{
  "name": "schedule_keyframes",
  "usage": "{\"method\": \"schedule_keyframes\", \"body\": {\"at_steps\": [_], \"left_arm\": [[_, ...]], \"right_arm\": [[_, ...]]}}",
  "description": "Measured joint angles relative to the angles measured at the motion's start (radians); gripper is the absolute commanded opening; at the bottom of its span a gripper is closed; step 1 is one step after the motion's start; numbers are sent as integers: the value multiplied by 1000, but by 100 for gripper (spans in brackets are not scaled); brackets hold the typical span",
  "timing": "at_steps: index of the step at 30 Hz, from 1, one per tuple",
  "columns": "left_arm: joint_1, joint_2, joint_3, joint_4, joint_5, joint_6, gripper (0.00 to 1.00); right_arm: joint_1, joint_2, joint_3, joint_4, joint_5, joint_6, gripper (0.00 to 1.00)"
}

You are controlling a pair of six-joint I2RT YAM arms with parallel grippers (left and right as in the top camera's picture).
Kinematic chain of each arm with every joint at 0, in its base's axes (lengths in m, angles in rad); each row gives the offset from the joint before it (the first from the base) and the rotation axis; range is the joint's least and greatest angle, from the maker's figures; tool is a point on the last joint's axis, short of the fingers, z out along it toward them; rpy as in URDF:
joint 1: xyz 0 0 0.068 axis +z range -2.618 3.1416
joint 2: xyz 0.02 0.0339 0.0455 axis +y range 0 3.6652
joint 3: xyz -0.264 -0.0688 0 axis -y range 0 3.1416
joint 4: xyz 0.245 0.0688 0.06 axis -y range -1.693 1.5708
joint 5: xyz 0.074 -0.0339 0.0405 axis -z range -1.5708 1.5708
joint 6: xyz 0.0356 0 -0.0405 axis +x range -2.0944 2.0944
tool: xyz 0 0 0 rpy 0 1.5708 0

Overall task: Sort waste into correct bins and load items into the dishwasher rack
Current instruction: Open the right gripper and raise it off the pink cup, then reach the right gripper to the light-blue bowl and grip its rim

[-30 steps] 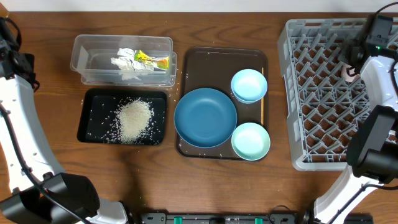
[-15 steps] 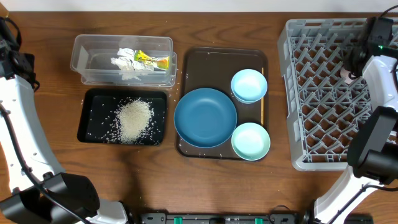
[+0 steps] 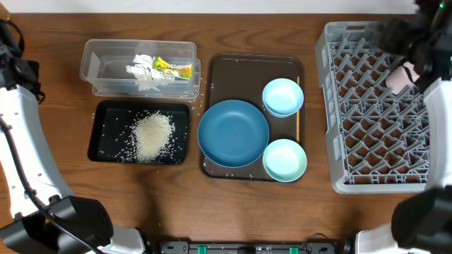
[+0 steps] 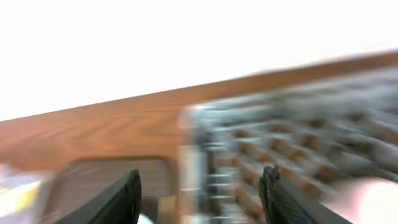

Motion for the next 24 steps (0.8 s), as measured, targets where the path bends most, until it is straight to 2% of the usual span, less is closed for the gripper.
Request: {"method": "schedule_keyframes", "body": {"at_steps": [4,9,15,24], "left_arm": [[0,0,0,0,0,0,92],[0,0,0,0,0,0,92],[0,0,0,0,0,0,92],[0,0,0,0,0,0,92]], "right_arm": [[117,2,2,-107,-56,3,56],[295,92,2,-218,29,6,57],[454,261,1,-176,76,42,50],[597,423,0,-114,200,181,44]]}}
